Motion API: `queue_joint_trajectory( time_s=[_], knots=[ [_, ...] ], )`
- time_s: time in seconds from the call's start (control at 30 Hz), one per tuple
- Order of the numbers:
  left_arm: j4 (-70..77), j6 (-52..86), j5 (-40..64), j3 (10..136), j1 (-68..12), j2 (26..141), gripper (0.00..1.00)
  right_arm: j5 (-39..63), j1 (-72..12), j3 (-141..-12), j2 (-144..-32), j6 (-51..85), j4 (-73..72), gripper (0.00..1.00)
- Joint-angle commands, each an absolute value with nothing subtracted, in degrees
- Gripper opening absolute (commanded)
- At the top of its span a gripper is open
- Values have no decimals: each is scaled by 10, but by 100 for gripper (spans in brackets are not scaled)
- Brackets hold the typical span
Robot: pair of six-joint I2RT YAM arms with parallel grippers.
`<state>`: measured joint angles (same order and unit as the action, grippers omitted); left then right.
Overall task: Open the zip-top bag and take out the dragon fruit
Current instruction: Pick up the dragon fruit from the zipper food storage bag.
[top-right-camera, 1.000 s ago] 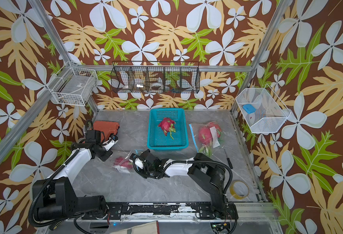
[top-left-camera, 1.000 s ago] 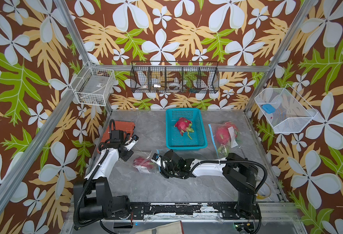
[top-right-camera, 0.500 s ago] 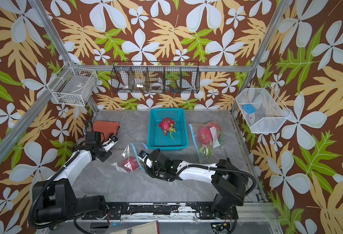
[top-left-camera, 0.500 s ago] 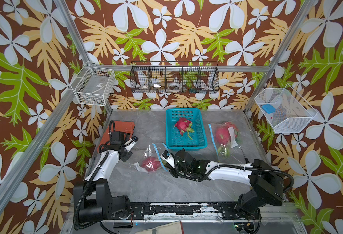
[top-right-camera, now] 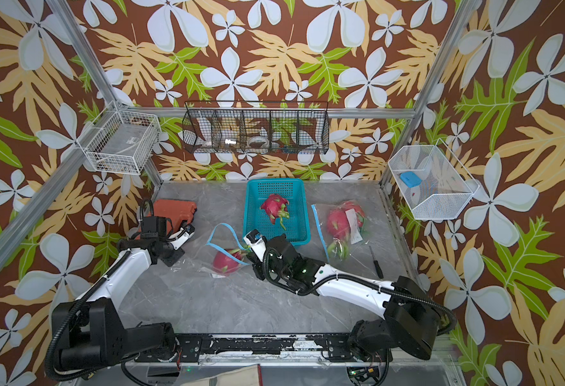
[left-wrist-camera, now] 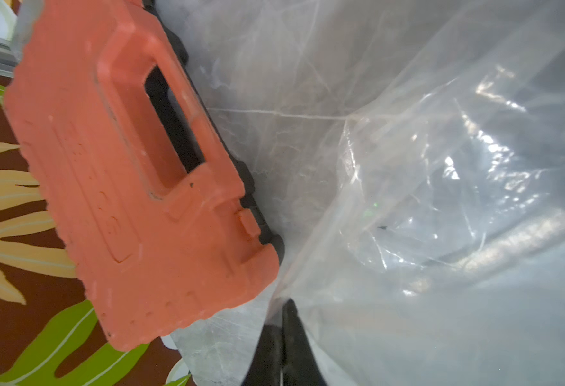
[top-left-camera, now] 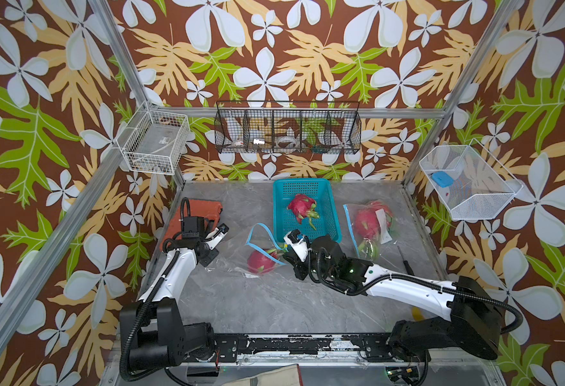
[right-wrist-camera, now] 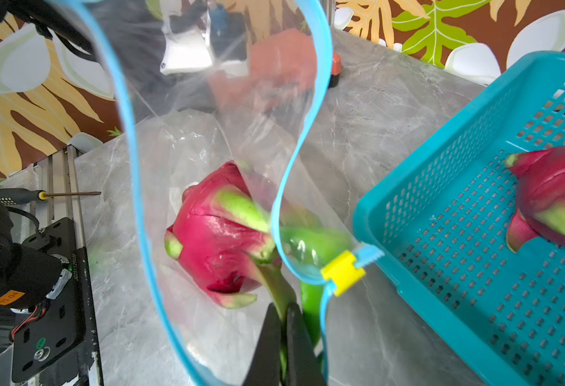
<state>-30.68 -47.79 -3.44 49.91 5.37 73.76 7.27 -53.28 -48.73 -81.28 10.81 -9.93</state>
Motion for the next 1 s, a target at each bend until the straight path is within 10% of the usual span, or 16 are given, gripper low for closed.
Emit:
queue_joint_trajectory(
  time_s=[0.0,0.13,0.97],
  knots=[
    [-369,-416,54,561,47,727,45,97,-533,-497,-838,129,-126,0],
    [-452,-389,146,646,19,712,79,116,-532,-507,-876,135,-138,0],
    [-474,-592,118,493,-62,587,91,153,-533,-540,-894,206,-104,0]
  ],
)
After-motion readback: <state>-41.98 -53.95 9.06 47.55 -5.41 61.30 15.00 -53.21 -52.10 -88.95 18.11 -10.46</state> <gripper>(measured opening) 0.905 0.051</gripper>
